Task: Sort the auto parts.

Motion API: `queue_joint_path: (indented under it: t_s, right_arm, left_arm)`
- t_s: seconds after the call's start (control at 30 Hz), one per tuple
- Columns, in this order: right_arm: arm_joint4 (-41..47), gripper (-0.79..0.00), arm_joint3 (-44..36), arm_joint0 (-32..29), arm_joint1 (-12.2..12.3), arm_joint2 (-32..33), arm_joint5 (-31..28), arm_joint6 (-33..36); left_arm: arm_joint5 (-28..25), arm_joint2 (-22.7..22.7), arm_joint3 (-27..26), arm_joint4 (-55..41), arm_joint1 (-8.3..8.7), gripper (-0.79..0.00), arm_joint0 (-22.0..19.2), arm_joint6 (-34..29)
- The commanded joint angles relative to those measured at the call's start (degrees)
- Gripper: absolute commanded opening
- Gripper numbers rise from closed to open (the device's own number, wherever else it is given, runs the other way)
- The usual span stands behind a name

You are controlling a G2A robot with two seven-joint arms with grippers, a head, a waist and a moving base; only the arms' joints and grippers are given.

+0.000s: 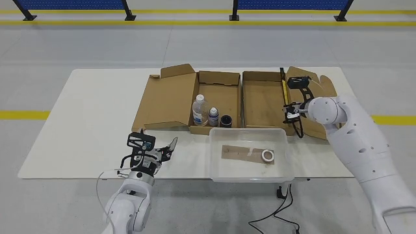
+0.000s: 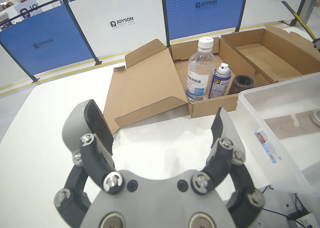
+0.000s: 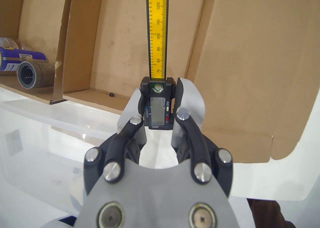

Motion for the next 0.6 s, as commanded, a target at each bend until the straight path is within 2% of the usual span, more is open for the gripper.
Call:
queue_joint_path:
  t_s: [0.0, 0.43, 0.47, 0.57]
  right_arm:
    - [0.4, -0.785, 2.4, 1.1, -0.6, -1.1, 0.0, -0.7]
    - [3.9, -0.785, 11.9, 5.1, -3.6, -4.8, -1.5, -3.5]
    - [4.1, -0.754, 12.3, 5.2, -3.8, -5.0, -1.6, -3.4]
    - [4.1, -0.489, 13.5, 5.5, -4.2, -5.7, -2.2, -3.4]
  left_arm:
    - [0.0, 0.0, 0.0, 0.0, 0.0, 0.0, 0.0, 0.0]
    - [0.0, 0.0, 0.0, 0.0, 0.0, 0.0, 0.0, 0.0]
    - [0.0, 0.0, 0.0, 0.0, 0.0, 0.0, 0.0, 0.0]
    - [0.0, 0.0, 0.0, 0.0, 0.0, 0.0, 0.0, 0.0]
